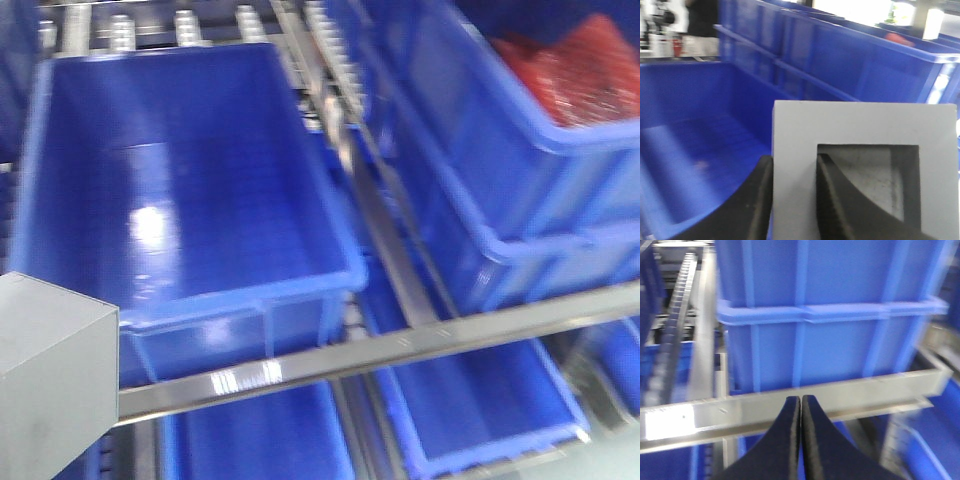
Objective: Sort gray base to blue bin
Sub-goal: 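Stop the base in front of the empty blue bin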
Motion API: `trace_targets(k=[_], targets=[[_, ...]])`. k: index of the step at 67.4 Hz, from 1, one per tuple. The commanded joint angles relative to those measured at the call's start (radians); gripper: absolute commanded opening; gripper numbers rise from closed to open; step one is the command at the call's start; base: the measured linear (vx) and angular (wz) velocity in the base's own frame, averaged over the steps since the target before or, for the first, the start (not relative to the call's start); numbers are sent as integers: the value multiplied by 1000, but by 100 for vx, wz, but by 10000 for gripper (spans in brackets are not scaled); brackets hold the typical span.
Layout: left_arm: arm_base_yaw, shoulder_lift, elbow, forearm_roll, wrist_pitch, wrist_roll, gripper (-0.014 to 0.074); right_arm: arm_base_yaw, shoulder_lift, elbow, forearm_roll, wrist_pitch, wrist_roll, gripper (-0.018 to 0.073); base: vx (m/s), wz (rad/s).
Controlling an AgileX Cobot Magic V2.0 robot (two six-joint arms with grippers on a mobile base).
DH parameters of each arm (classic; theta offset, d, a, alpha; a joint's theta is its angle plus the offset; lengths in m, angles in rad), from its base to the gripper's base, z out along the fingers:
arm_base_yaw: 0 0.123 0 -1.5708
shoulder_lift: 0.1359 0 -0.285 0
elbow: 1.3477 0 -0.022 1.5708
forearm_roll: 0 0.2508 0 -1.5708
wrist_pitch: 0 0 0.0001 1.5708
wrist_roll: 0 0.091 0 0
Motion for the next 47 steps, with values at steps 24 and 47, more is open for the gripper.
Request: trace_targets(k=[24, 47], targets=[[-7, 11, -30, 8, -104, -6, -8, -7, -7, 4, -9, -82, -7, -5, 17, 41], [-7, 11, -30, 8, -104, -6, -8, -7, -7, 4, -9, -80, -7, -5, 16, 13]])
